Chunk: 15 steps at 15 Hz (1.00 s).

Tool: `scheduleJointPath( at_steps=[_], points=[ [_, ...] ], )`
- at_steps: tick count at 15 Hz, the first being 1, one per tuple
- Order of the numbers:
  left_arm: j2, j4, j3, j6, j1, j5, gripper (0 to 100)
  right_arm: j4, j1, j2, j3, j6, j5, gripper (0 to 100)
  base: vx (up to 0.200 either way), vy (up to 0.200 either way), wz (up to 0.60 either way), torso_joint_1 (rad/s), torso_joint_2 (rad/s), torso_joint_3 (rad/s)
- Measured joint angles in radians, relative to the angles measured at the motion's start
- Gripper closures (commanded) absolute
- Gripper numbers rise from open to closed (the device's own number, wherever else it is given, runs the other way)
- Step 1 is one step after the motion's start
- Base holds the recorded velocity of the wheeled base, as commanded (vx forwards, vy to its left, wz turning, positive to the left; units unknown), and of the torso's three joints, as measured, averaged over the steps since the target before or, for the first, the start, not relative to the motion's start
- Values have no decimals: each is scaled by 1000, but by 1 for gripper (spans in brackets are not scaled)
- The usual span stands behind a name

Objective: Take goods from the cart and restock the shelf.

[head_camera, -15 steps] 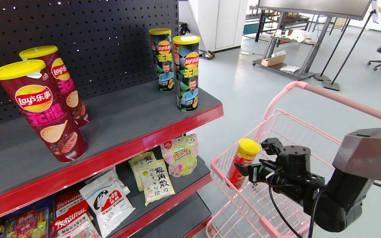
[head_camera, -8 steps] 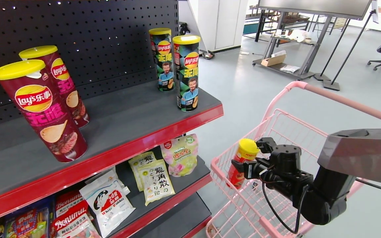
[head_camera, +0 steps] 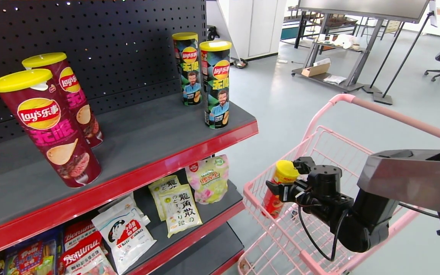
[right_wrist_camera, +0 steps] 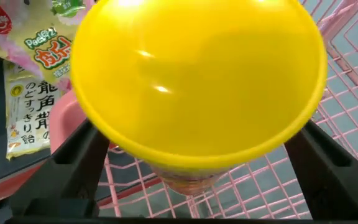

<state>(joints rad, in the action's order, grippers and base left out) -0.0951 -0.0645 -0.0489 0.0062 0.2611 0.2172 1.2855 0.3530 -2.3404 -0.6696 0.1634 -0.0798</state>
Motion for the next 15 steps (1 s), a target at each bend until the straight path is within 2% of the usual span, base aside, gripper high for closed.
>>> scheduleJointPath(
  at_steps=[1,6,9,13,15],
  points=[
    [0,0,0,0,0,0,0,-1,-1,-6,-5,0,0,100,0,0,0,0,0,0],
    [0,0,0,0,0,0,0,0,1,-24,-9,0,0,100,0,0,0,0,0,0],
    [0,0,0,0,0,0,0,-2,12,-10,3,-2,-47,100,0,0,0,0,0,0],
    [0,1,0,0,0,-1,0,-28,27,110,38,-40,-86,100,0,0,0,0,0,0],
    [0,1,1,-1,0,-3,0,-97,28,228,68,-62,-88,100,0,0,0,0,0,0]
  ],
)
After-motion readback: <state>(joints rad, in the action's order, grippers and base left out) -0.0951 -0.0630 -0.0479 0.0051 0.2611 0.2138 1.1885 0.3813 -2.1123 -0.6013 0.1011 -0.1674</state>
